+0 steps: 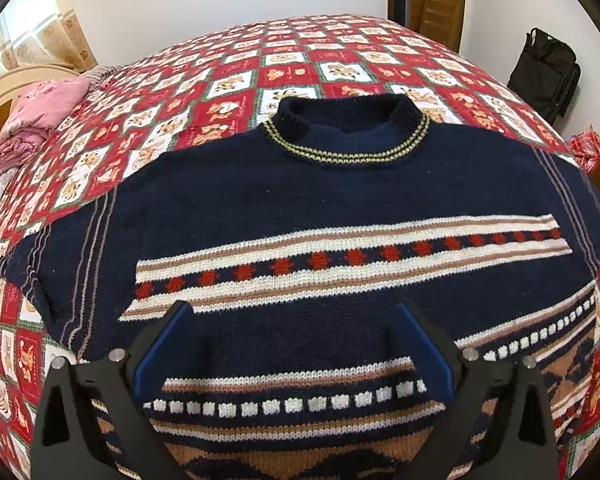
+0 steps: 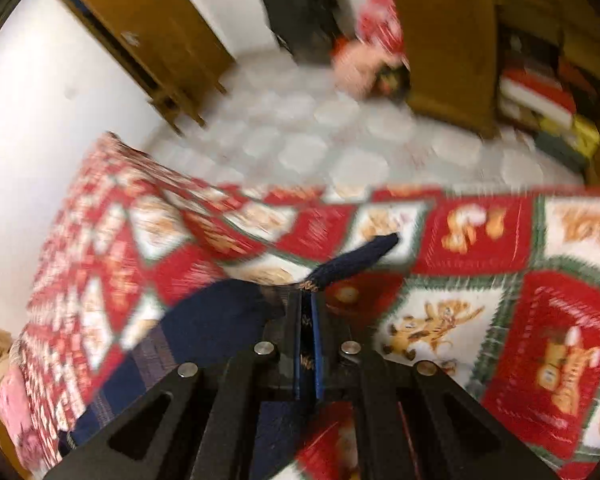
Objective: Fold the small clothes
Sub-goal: 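Grasp the sweater sleeve cuff with the right gripper and lift it, then fold the held sleeve across the sweater body toward the other sleeve, release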
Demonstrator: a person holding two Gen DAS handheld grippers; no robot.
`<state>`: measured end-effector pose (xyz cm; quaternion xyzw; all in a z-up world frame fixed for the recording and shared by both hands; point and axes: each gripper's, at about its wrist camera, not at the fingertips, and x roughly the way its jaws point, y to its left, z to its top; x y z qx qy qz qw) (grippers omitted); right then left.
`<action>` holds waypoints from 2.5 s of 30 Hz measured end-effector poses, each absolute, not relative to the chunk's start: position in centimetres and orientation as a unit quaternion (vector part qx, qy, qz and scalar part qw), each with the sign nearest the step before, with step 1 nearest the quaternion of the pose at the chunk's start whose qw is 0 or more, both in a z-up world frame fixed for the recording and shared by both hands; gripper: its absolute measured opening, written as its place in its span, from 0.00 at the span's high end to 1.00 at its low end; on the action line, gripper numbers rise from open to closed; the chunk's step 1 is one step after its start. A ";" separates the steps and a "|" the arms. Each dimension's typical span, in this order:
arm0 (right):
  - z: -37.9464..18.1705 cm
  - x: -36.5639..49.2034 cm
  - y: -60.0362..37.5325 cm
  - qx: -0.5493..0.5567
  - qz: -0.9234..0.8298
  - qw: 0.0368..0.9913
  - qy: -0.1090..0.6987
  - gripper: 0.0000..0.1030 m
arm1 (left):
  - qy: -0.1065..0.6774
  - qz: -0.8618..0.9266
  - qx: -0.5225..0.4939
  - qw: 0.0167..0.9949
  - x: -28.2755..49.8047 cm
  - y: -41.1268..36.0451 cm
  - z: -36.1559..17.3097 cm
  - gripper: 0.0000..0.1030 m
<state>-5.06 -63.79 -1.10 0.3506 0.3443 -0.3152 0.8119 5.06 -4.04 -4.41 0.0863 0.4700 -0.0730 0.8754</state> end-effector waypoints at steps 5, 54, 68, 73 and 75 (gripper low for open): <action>4.8 -3.2 -54.8 0.250 -0.262 0.875 0.322 0.96 | 0.460 -0.077 0.065 0.882 4.2 -3.1 -3.2 0.01; -3.1 -7.6 -19.7 0.295 0.054 0.894 0.333 0.95 | 0.461 -0.162 -0.149 0.860 9.6 4.3 -6.6 0.41; -2.5 -10.9 -28.9 0.366 -0.071 0.884 0.281 0.95 | 0.443 -0.238 -0.246 0.828 10.3 6.9 -5.5 0.92; -3.3 -9.8 -27.5 0.358 -0.043 0.882 0.303 0.95 | 0.409 -0.219 -0.231 0.855 10.0 10.0 -3.4 0.92; -3.8 -9.2 -26.8 0.356 -0.033 0.879 0.317 0.95 | 0.405 -0.200 -0.218 0.865 10.6 10.8 -3.4 0.92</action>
